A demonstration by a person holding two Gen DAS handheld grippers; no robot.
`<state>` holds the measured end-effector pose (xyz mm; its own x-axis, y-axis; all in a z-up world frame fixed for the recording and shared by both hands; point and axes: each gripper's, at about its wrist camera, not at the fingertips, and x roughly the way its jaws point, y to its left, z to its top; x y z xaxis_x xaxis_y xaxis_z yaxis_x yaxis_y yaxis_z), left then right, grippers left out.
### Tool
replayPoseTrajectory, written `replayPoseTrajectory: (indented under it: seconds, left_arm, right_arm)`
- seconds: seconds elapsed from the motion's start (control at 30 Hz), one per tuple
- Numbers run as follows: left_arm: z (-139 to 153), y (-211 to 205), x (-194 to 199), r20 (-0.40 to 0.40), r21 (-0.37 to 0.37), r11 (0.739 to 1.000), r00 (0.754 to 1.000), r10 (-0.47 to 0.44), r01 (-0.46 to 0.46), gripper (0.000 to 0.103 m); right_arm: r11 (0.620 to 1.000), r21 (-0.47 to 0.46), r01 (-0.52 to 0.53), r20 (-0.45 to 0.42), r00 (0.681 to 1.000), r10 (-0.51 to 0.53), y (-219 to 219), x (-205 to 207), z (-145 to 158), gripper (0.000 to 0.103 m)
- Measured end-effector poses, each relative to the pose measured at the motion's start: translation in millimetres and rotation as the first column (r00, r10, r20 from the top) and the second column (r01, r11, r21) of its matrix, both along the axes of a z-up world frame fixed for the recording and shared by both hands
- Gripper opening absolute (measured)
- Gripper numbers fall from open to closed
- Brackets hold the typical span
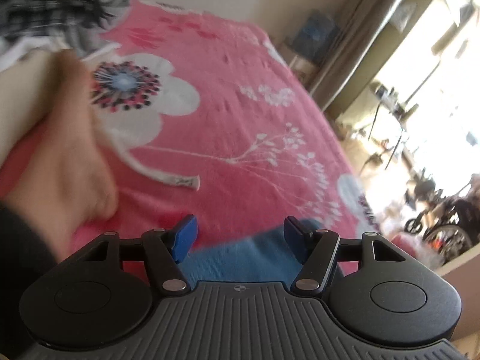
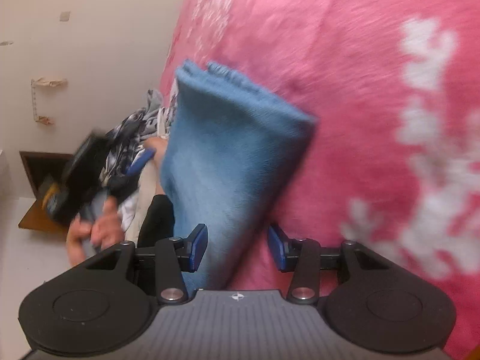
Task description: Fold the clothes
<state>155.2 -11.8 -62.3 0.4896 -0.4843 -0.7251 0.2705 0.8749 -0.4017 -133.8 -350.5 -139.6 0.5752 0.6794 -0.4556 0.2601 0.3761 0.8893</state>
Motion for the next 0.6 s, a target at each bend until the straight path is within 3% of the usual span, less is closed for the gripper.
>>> replayPoseTrajectory:
  seconds: [0.07,0.17,0.27,0.4,0.47,0.6]
  left_arm:
    - [-18.0,-11.1,24.4,-0.062,0.042,0.999,0.998,-0.007,0.01,0.065]
    - [-50.7,-11.2,53.0,-0.21,0.029,1.0,0.978,-0.002,0.008,0.064]
    - [-57.8,-1.8,61.6,-0.25,-0.052,0.999,0.968,-0.024,0.011,0.073]
    - [-62.1,16.2,57.0,-0.299,-0.149,0.989,0.952,-0.066,0.022,0.073]
    - [-61.5,20.9,48.8,-0.317,-0.174,0.984,0.945,-0.084,0.029,0.072]
    - [-59.1,28.0,34.0,-0.362,-0.203,0.978,0.925,-0.115,0.043,0.072]
  right_arm:
    - [1.0,-0.01,0.004,0.001,1.0,-0.004,12.7,3.8,-2.0,0.047]
    - [0.999,-0.031,0.02,0.013,1.0,-0.019,25.3,7.1,-1.9,0.048]
    - [0.998,-0.004,0.063,0.009,0.998,-0.063,33.2,8.8,-5.3,0.048]
    - [0.997,0.004,0.076,0.007,0.997,-0.076,43.6,16.3,-3.8,0.048]
    - [0.996,0.025,0.082,-0.001,0.997,-0.082,37.8,18.7,-4.0,0.033]
    - [0.995,0.048,0.089,0.011,0.996,-0.09,18.0,16.0,-0.4,0.028]
